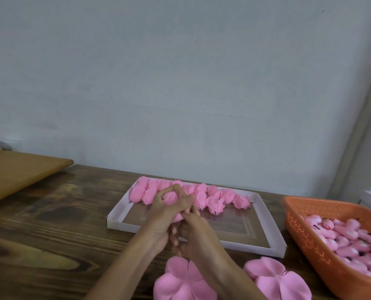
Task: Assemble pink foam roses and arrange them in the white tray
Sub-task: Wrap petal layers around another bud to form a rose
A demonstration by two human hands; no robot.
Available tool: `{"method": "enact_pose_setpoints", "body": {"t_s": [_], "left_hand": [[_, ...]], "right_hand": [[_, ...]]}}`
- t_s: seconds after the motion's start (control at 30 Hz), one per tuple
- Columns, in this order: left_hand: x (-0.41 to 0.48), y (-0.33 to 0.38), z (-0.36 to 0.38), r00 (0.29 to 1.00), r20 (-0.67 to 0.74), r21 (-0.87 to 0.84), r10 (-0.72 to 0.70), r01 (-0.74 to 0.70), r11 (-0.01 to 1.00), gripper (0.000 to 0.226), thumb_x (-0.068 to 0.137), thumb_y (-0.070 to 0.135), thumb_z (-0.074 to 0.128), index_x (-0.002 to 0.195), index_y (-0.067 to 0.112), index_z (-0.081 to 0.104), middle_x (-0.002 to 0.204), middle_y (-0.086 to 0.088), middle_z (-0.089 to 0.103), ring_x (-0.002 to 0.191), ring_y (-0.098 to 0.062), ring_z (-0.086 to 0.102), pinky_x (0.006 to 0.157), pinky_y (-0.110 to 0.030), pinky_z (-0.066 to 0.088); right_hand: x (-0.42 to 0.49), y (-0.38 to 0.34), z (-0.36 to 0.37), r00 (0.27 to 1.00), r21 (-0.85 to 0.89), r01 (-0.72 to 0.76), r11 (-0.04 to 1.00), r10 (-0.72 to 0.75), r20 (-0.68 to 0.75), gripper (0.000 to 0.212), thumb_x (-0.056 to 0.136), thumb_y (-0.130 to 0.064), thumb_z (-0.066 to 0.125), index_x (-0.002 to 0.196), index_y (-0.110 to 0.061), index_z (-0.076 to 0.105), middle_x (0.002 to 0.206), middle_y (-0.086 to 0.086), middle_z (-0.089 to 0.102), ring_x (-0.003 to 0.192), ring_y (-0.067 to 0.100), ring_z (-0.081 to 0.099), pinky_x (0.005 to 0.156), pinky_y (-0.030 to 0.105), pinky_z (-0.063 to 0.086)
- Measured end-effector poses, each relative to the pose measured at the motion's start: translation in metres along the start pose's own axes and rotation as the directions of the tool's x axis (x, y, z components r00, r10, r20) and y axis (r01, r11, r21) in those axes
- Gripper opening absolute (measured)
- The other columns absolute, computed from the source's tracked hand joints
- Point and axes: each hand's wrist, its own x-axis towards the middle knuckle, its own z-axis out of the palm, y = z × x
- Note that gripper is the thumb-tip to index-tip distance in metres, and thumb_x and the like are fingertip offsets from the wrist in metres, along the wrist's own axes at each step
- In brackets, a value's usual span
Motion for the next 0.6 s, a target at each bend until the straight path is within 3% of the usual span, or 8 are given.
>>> {"method": "enact_pose_setpoints", "body": {"t_s": [0.07, 0.1, 0.2, 0.23, 0.33, 0.47, 0.53, 0.6], "left_hand": [[0.000, 0.000, 0.000, 1.000, 0.013, -0.057, -0.001, 0.002, 0.998, 0.042, 0.062, 0.035, 0.091, 0.060, 0.019, 0.052, 0.070, -0.020, 0.064, 0.047, -0.022, 0.057, 0.037, -0.016, 0.035], [0.001, 0.000, -0.001, 1.000, 0.015, -0.091, -0.006, 0.007, 0.996, 0.042, 0.063, 0.034, 0.091, 0.060, 0.019, 0.052, 0.066, -0.018, 0.062, 0.044, -0.020, 0.055, 0.035, -0.017, 0.036], [0.007, -0.001, -0.003, 0.999, -0.053, -0.135, -0.008, 0.000, 0.991, 0.047, 0.059, 0.035, 0.100, 0.065, 0.022, 0.055, 0.055, -0.006, 0.047, 0.048, -0.019, 0.054, 0.045, -0.026, 0.048], [0.010, -0.002, -0.005, 0.997, -0.082, -0.129, -0.007, -0.004, 0.992, 0.049, 0.055, 0.039, 0.103, 0.069, 0.022, 0.059, 0.055, -0.004, 0.044, 0.048, -0.018, 0.051, 0.049, -0.027, 0.050], [0.013, -0.007, -0.010, 0.991, -0.126, -0.060, -0.035, 0.028, 0.998, 0.061, 0.052, 0.062, 0.098, 0.078, 0.018, 0.065, 0.057, -0.006, 0.048, 0.044, -0.019, 0.038, 0.045, -0.024, 0.038], [0.011, -0.014, -0.009, 0.962, -0.231, -0.018, -0.147, 0.147, 0.989, 0.080, 0.066, 0.090, 0.066, 0.087, 0.013, 0.069, 0.074, -0.019, 0.059, 0.055, -0.022, 0.046, 0.051, -0.027, 0.028], [0.010, -0.015, -0.007, 0.960, -0.214, -0.009, -0.178, 0.180, 0.984, 0.093, 0.066, 0.098, 0.054, 0.098, 0.012, 0.068, 0.083, -0.020, 0.062, 0.069, -0.029, 0.051, 0.053, -0.027, 0.028], [0.009, -0.015, -0.006, 0.968, -0.188, 0.017, -0.168, 0.174, 0.985, 0.095, 0.071, 0.100, 0.044, 0.095, 0.011, 0.066, 0.080, -0.018, 0.063, 0.061, -0.026, 0.051, 0.050, -0.022, 0.027]], "right_hand": [[0.003, -0.002, -0.005, 0.997, -0.145, -0.070, 0.987, 0.069, -0.018, 0.050, 0.094, -0.056, 0.050, 0.060, -0.025, 0.070, 0.057, 0.001, 0.054, 0.047, 0.014, 0.048, 0.048, 0.023, 0.032], [0.001, -0.003, -0.011, 1.000, -0.356, 0.001, 0.935, -0.008, -0.018, 0.059, 0.096, -0.061, 0.043, 0.059, -0.021, 0.066, 0.054, -0.003, 0.055, 0.047, 0.012, 0.049, 0.047, 0.025, 0.034], [-0.002, -0.004, -0.040, 0.913, -0.854, 0.255, 0.454, -0.404, 0.057, 0.050, 0.096, -0.060, 0.036, 0.064, -0.023, 0.049, 0.058, -0.002, 0.051, 0.052, 0.011, 0.045, 0.050, 0.028, 0.032], [-0.002, -0.008, -0.047, 0.873, -0.879, 0.258, 0.400, -0.487, 0.034, 0.041, 0.092, -0.053, 0.040, 0.063, -0.025, 0.045, 0.057, -0.002, 0.046, 0.053, 0.013, 0.042, 0.050, 0.029, 0.029], [-0.001, -0.019, -0.053, 0.770, -0.806, 0.371, 0.461, -0.638, -0.011, 0.010, 0.085, -0.035, 0.049, 0.080, -0.032, 0.058, 0.078, -0.014, 0.056, 0.071, 0.010, 0.055, 0.060, 0.028, 0.042], [-0.005, -0.022, -0.043, 0.793, -0.804, 0.474, 0.360, -0.571, 0.212, 0.043, 0.088, -0.029, 0.053, 0.130, -0.036, 0.061, 0.124, -0.020, 0.053, 0.118, 0.008, 0.055, 0.093, 0.021, 0.046], [-0.006, -0.021, -0.040, 0.796, -0.816, 0.474, 0.331, -0.556, 0.237, 0.040, 0.089, -0.033, 0.056, 0.128, -0.035, 0.065, 0.127, -0.022, 0.055, 0.119, 0.001, 0.053, 0.096, 0.018, 0.045], [-0.005, -0.020, -0.038, 0.796, -0.827, 0.462, 0.320, -0.561, 0.227, 0.038, 0.089, -0.037, 0.060, 0.125, -0.031, 0.068, 0.122, -0.022, 0.059, 0.109, -0.007, 0.054, 0.089, 0.013, 0.045]]}}
